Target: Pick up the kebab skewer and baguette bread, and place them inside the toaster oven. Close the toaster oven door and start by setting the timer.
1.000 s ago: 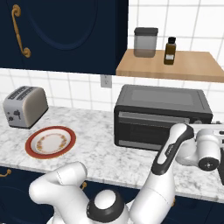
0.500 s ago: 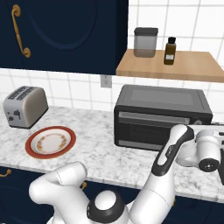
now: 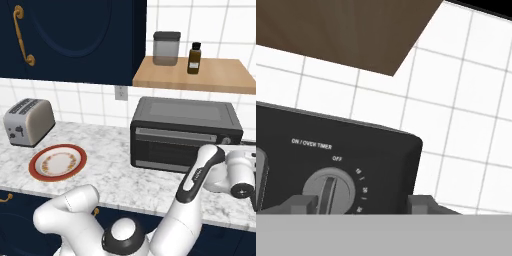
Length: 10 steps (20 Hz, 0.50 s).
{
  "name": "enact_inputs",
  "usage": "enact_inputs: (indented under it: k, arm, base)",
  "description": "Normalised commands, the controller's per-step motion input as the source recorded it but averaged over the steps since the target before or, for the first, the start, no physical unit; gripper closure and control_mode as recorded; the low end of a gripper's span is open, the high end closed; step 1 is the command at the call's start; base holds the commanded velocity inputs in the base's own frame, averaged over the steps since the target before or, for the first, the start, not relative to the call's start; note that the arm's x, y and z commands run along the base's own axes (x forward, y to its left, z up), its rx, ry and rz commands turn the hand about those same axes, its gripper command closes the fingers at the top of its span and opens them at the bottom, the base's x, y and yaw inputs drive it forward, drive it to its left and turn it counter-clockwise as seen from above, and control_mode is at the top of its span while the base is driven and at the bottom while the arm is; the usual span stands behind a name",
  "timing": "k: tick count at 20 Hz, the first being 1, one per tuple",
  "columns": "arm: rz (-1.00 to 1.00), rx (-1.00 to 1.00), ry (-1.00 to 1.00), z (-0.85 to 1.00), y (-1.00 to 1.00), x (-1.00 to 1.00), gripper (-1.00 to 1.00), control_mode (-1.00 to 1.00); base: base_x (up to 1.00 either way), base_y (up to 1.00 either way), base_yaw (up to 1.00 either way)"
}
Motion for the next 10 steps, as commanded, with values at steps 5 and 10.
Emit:
enact_inputs:
  k: [5,10]
  arm:
    - [-0.04,0.0,-0.03,0.13,0.14,0.34,1.0,-1.0]
    - [-0.07,0.0,-0.05,0.05,0.5,0.1,1.0,-1.0]
  base:
    - [0.0,0.0,0.0]
    - [0.0,0.0,0.0]
